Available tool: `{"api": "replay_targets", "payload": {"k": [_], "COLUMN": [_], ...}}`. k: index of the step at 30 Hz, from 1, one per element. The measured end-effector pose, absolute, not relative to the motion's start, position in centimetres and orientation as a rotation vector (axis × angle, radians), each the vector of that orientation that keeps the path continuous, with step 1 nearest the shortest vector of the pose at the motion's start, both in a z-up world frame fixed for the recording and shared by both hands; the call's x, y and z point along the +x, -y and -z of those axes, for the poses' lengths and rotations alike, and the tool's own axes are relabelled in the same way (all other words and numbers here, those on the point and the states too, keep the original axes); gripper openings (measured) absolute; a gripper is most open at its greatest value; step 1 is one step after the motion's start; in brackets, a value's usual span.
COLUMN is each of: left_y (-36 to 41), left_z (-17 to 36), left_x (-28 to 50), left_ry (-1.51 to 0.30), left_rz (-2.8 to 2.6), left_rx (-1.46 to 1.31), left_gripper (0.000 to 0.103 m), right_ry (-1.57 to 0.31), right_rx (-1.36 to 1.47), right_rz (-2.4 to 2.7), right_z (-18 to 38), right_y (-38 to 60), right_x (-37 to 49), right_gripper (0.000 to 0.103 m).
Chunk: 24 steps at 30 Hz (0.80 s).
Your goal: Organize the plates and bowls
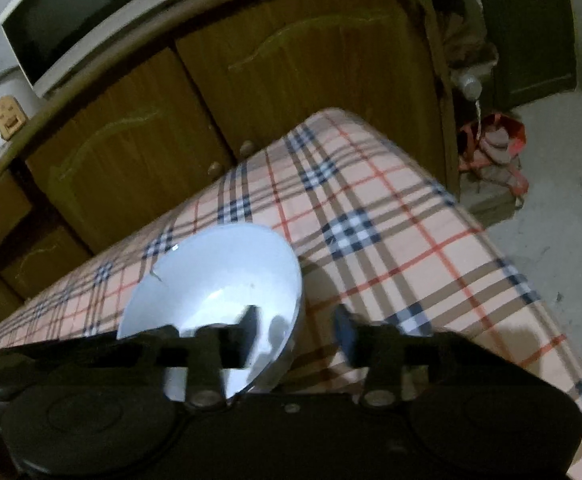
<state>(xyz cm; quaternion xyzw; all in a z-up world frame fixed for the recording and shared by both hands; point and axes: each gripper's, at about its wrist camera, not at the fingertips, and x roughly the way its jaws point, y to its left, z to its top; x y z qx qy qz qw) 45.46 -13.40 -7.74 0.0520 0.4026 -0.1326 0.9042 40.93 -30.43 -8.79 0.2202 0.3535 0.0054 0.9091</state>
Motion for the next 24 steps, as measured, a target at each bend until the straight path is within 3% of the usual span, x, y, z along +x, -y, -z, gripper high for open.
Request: {"api": "replay_targets", "payload": {"k": [1, 2, 11, 24], "left_y": [13.5, 13.5, 13.3, 11.9], "left_z": [7.8, 7.8, 7.0, 1.5], "left_x": [45.7, 45.6, 43.5, 35.5], "left_ry": [-0.842, -0.849, -0.840, -0.742], "left_rz": [0.290, 0.313, 0.325, 0.281], "left_rx": [0.092, 0.072, 0.084, 0.087], "left_gripper": [0.020, 0.016, 0.016, 0.016], "right_ry": [-0.742, -0.738, -0.706, -0.613], "right_rx": [0.472, 0.469, 0.459, 0.446], "right_rz": [-0.019, -0.010, -0.005, -0.032], "right_z": [9.0, 9.0, 8.0, 2.1], "right_y": [30.3, 30.1, 29.5, 27.8], "right_x": [41.1, 41.1, 38.7, 30.8], "right_gripper": [0.025, 0.025, 0.025, 0.025]}}
